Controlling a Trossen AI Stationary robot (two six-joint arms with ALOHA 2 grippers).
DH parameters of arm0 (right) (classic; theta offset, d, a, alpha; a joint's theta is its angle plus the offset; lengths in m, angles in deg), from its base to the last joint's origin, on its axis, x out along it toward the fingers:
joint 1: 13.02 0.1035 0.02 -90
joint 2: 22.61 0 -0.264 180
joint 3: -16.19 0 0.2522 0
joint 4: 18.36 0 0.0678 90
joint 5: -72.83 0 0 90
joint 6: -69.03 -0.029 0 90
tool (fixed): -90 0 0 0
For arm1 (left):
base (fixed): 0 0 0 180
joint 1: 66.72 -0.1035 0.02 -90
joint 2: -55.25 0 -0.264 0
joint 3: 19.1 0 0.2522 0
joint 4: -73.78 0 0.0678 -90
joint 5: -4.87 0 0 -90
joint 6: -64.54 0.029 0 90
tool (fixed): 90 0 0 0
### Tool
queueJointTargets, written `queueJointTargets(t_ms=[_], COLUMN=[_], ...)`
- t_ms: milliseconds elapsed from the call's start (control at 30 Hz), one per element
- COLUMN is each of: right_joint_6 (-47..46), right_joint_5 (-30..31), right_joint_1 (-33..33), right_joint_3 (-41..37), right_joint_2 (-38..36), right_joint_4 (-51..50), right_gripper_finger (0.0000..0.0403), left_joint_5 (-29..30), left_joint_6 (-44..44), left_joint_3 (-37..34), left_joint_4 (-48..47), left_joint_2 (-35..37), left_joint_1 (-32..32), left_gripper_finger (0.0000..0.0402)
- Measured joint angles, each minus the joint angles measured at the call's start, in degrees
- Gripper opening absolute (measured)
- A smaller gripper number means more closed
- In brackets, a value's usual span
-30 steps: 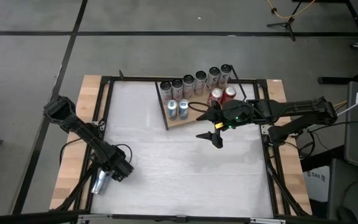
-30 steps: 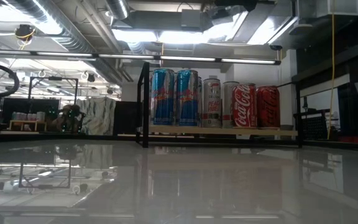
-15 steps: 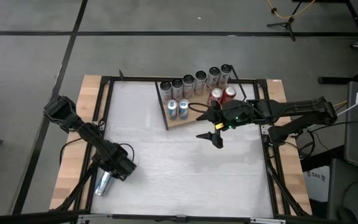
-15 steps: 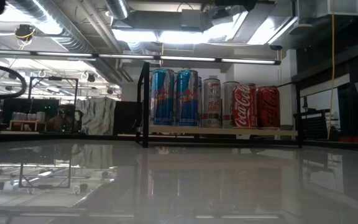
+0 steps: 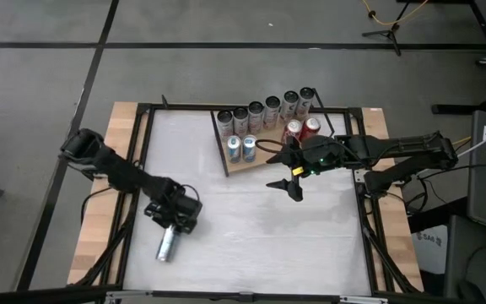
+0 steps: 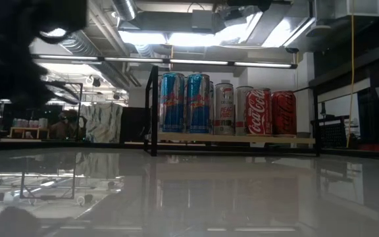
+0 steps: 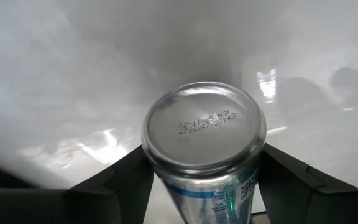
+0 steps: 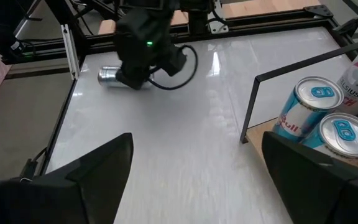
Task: Place canned beverage on shelf
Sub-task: Put the blue soda can on the shelf aligned with the other blue soda cans
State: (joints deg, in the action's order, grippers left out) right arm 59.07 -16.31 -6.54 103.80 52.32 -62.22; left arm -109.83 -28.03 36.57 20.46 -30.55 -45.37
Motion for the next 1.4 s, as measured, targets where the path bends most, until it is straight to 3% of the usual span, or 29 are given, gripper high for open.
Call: queueJointTargets(t_ms=[333,600,933,1200,1400], right_joint_6=[0.0,0.0,0.0,0.0,0.3], right_joint_5=[0.0,0.0,0.0,0.0,0.0], right_joint_1=[0.0,0.0,0.0,0.0,0.0], right_joint_3=[0.0,0.0,0.0,0.0,0.0], right_joint_2=[0.0,0.0,0.0,0.0,0.0], right_joint_4=[0.0,0.0,0.0,0.0,0.0], right_gripper_finger=[0.0347,0.0347,0.0347,0.0347,0.0347], left_joint_5=[1.4,3.8,4.4,5.9,7.2], left_joint_6=[7.1,9.8,12.3,12.1,11.2], left_joint_3=[-0.1,-0.1,-0.1,-0.1,-0.1], left_joint_4=[7.3,7.4,7.4,6.5,6.8], left_joint_2=[-0.1,-0.1,-0.1,-0.1,-0.1], left_joint_1=[-11.9,-18.3,-21.1,-21.1,-21.1], left_gripper_finger=[0.0231,0.0232,0.0236,0.0296,0.0320])
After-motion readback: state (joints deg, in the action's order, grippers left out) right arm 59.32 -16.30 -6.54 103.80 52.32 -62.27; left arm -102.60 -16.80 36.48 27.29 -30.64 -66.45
